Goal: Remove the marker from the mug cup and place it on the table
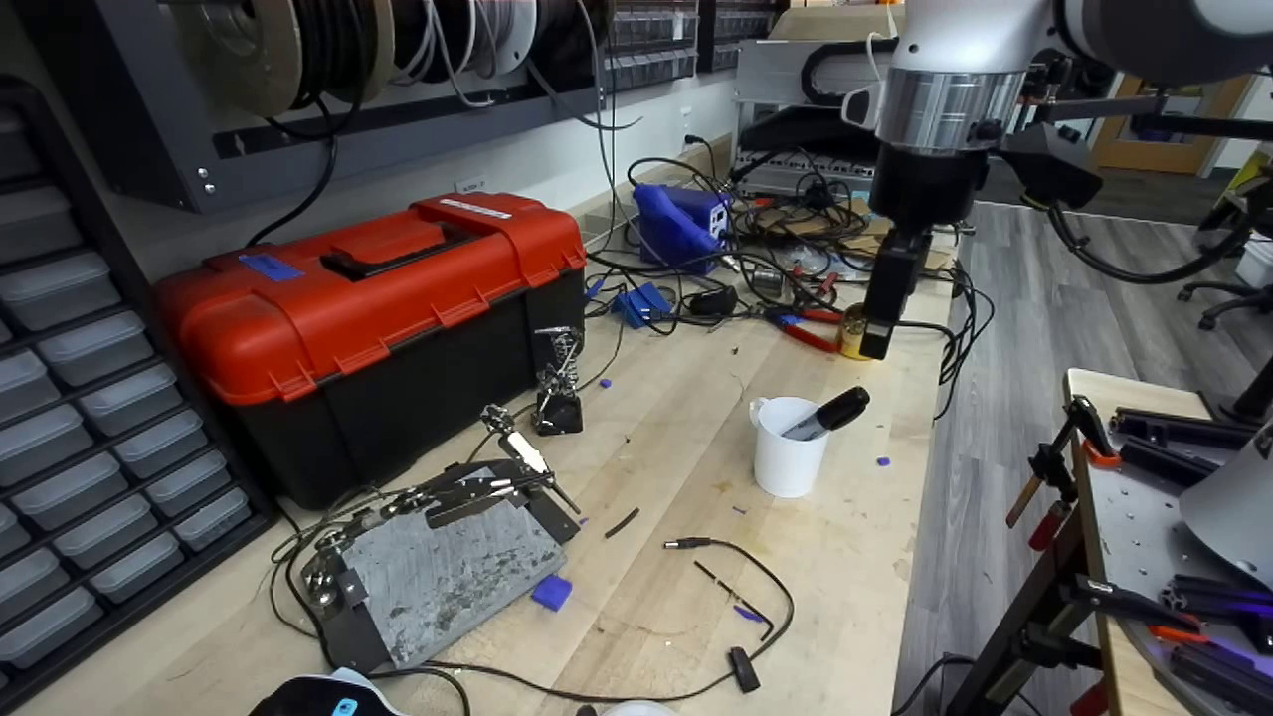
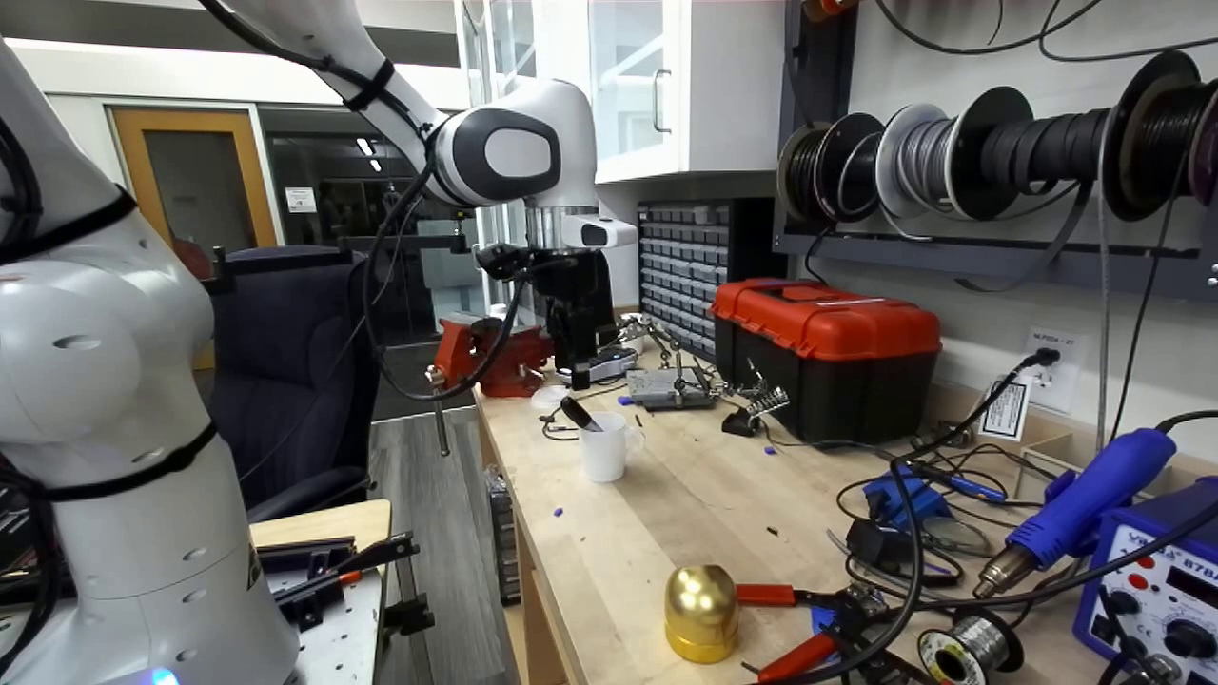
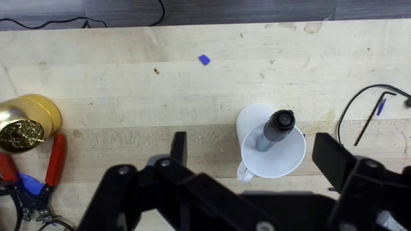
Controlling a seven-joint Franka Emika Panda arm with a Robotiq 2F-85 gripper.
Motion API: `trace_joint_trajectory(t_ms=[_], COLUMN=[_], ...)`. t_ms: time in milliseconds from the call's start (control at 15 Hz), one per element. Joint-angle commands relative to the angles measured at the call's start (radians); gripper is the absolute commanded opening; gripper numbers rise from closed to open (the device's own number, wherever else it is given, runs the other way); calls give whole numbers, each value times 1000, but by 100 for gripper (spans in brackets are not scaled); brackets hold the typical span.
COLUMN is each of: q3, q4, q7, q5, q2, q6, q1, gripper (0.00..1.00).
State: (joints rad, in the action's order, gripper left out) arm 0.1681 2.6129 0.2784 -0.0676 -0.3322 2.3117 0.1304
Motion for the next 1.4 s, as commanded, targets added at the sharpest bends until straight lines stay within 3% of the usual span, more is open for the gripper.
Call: trace_joint_trajectory(t_ms=[0, 533, 1333], q3=[15, 30, 30], q4=[-13, -21, -38], q7=[76, 70, 32], q5=[-43, -138, -130], q2=[28, 87, 175], q6=[23, 45, 97], q1=[-2, 22, 33], gripper=[100, 100, 100])
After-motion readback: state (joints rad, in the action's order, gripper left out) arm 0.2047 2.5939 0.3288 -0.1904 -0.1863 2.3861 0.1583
